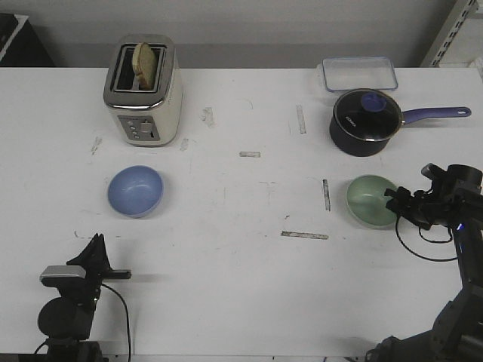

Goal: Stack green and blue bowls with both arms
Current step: 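Grip the green bowl rim and drag it toward the table center, then open the right gripper and release the green bowl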

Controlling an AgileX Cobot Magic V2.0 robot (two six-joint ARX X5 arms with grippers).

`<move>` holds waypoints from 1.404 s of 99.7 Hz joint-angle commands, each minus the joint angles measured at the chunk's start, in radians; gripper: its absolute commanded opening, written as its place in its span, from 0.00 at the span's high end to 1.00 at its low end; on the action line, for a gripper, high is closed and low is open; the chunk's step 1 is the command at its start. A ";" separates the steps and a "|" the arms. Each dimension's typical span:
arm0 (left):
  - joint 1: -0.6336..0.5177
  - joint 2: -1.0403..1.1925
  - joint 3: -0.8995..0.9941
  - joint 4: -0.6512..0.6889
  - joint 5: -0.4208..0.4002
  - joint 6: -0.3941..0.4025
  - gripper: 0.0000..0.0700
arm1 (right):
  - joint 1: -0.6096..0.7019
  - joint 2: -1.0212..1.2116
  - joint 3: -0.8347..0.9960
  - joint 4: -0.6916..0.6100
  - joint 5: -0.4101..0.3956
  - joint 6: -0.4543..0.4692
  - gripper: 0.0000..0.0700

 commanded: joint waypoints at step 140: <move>-0.001 -0.002 -0.021 0.016 -0.002 0.007 1.00 | 0.929 0.019 0.018 0.261 0.300 0.444 0.99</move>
